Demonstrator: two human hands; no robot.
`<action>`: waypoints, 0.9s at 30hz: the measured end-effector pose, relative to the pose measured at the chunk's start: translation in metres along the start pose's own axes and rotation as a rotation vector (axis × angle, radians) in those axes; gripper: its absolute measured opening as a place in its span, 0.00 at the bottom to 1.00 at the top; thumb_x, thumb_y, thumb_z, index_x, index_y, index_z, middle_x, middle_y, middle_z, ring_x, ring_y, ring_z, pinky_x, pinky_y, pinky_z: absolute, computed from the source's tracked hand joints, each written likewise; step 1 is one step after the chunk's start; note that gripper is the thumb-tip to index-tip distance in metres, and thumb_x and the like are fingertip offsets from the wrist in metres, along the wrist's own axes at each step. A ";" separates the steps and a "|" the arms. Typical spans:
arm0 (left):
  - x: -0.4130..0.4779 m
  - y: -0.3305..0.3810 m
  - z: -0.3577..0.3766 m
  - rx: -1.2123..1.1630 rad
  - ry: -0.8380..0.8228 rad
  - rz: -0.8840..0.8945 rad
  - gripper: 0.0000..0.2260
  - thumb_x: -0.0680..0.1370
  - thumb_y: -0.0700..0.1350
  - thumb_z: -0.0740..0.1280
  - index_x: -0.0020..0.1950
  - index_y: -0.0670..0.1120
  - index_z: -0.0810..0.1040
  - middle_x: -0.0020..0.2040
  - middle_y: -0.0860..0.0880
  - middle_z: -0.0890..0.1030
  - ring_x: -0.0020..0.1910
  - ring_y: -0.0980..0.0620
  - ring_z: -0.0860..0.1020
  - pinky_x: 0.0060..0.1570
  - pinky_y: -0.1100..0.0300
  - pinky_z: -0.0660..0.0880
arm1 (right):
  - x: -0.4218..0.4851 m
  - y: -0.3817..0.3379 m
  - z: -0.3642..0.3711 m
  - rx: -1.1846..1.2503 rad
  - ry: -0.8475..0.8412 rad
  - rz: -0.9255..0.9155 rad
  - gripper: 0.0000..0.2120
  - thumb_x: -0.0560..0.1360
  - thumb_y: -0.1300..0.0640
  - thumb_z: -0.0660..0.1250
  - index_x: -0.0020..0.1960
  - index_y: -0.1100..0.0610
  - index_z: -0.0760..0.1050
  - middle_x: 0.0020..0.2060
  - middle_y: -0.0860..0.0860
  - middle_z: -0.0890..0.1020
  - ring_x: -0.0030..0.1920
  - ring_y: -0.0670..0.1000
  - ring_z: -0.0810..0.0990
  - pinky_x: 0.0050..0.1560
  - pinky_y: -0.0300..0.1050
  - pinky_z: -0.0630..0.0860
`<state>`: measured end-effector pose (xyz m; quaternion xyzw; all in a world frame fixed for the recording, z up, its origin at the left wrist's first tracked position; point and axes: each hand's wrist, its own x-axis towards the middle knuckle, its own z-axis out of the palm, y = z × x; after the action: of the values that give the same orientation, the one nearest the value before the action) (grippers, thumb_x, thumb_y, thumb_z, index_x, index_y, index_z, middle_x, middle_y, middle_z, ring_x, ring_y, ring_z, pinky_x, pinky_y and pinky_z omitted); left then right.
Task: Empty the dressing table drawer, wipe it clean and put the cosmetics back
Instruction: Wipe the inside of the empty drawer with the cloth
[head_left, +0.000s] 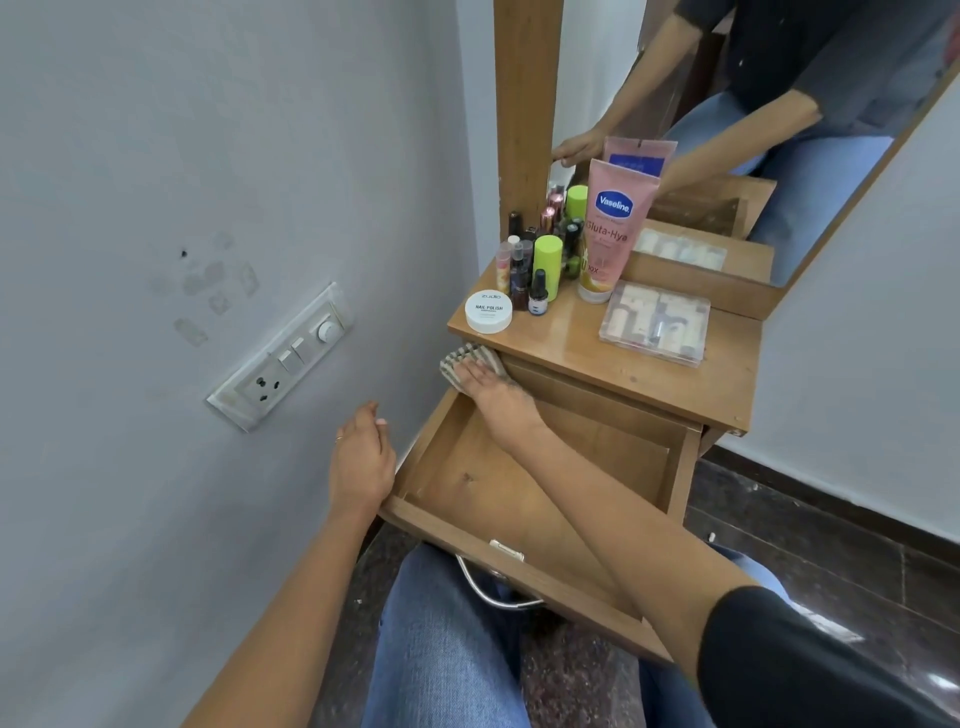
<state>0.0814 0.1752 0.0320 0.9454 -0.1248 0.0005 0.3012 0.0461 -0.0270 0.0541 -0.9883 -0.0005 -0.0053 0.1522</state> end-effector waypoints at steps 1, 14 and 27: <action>0.000 0.000 0.000 0.004 -0.001 0.000 0.18 0.83 0.44 0.52 0.70 0.39 0.67 0.64 0.40 0.75 0.66 0.40 0.70 0.65 0.49 0.65 | 0.002 -0.001 -0.001 0.030 -0.008 0.023 0.37 0.75 0.76 0.52 0.78 0.55 0.46 0.77 0.51 0.49 0.77 0.47 0.49 0.73 0.43 0.58; -0.001 0.012 -0.005 0.097 -0.005 0.036 0.16 0.82 0.42 0.54 0.68 0.38 0.69 0.62 0.37 0.76 0.63 0.38 0.72 0.61 0.46 0.70 | -0.059 -0.047 0.027 0.233 -0.263 -0.308 0.44 0.67 0.80 0.58 0.76 0.49 0.56 0.76 0.49 0.56 0.75 0.48 0.55 0.75 0.48 0.57; -0.006 0.021 -0.007 0.155 -0.039 0.055 0.16 0.82 0.42 0.53 0.68 0.39 0.69 0.62 0.36 0.76 0.65 0.37 0.70 0.64 0.44 0.68 | -0.072 0.031 0.021 0.072 -0.240 0.175 0.36 0.74 0.70 0.54 0.78 0.51 0.47 0.77 0.49 0.50 0.75 0.51 0.56 0.71 0.47 0.60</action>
<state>0.0709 0.1643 0.0490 0.9619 -0.1560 -0.0001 0.2245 -0.0252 -0.0501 0.0240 -0.9720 0.0672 0.1264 0.1862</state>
